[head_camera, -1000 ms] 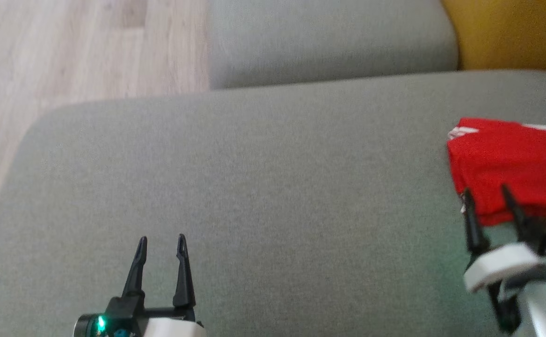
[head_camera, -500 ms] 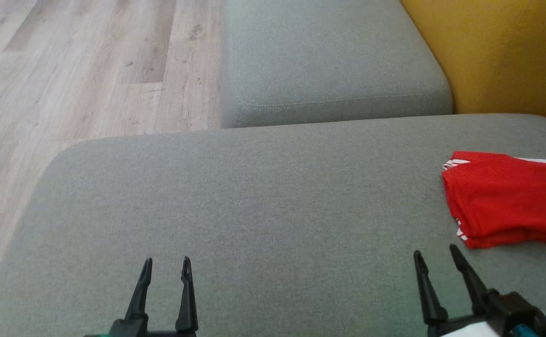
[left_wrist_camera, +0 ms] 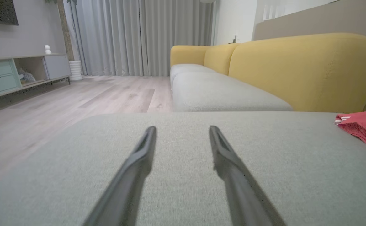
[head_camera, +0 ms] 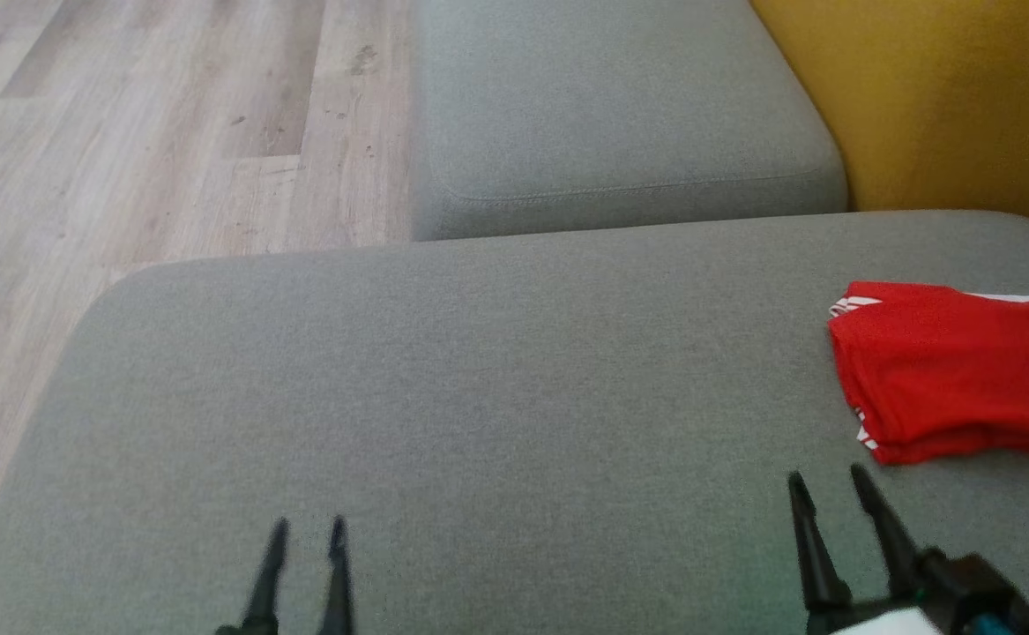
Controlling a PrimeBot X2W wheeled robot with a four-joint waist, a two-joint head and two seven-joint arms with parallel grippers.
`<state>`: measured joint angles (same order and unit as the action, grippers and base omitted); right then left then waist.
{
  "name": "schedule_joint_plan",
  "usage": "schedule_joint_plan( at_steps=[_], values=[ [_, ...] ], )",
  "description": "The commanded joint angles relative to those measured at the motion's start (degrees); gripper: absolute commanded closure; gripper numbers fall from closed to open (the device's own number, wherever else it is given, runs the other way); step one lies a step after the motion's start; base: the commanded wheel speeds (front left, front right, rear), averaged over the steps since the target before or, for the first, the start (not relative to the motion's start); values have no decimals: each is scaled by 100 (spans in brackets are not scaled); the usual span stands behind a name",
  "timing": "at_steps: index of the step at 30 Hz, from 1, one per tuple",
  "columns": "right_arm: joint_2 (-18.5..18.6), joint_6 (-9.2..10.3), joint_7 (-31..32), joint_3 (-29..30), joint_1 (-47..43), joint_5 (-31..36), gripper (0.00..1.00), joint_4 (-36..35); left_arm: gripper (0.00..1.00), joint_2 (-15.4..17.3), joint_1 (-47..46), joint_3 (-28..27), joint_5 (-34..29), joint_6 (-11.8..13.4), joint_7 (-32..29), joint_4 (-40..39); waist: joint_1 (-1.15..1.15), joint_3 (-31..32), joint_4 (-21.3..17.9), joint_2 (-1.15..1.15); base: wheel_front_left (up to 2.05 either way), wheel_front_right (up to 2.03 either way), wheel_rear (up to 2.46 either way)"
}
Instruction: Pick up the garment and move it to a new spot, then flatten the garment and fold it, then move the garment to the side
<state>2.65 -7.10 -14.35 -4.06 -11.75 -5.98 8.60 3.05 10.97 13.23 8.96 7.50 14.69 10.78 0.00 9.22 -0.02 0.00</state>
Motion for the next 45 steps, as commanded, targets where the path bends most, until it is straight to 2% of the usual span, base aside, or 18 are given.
schedule_joint_plan(
  at_steps=[1,4,45],
  values=[
    [0,0,0,0,0,-2,100,-3,100,0,1,-1,2,-1,0,-3,0,0,0,0,0,0,0],
    [-3,0,10,-11,-105,-9,100,289,100,-1,76,5,17,-2,-2,277,0,-2,-1,0,0,0,0],
    [102,-13,584,207,510,-2949,100,363,100,96,-507,-505,2864,-493,-585,296,0,-310,0,0,0,0,0]
  ],
)
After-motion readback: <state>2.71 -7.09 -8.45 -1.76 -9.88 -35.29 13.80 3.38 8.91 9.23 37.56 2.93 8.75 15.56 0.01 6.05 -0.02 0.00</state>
